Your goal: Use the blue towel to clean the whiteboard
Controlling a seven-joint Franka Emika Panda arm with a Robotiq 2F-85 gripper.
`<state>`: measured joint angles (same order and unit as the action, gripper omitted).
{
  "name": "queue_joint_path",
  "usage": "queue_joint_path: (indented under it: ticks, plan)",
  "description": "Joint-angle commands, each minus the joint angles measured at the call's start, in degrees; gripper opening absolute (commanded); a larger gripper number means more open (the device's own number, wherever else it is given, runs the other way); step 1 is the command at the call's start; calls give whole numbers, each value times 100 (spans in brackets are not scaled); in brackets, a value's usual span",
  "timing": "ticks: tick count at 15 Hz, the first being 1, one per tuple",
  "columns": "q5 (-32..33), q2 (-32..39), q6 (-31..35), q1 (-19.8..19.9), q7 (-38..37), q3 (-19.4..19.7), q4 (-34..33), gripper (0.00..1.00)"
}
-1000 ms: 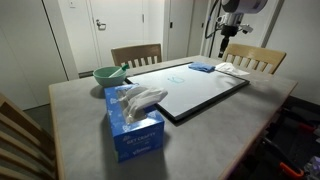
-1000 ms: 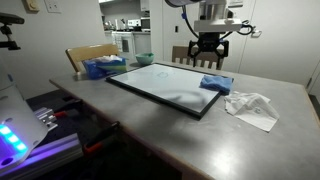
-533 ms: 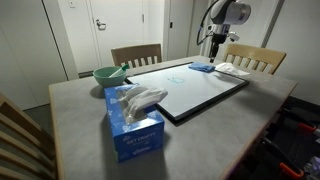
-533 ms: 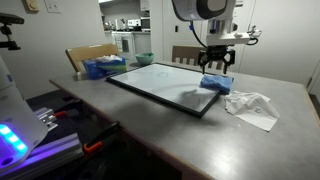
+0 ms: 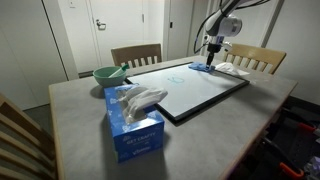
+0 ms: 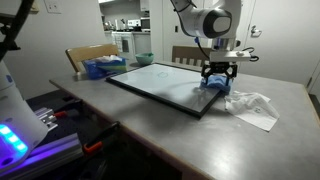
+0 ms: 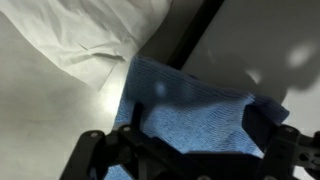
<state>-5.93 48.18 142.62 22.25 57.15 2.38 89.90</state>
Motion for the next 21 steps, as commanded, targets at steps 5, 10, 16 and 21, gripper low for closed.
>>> queue_joint_path:
  ticks: [5, 10, 16, 21]
  plan:
    - [120, 359, -3, 62, -260, -144, -526, 100]
    - [273, 330, -12, -51, -415, -175, -526, 100]
    - [408, 646, 179, -39, -567, -165, -681, 100]
    - [301, 664, -3, 78, -640, -284, -708, 87]
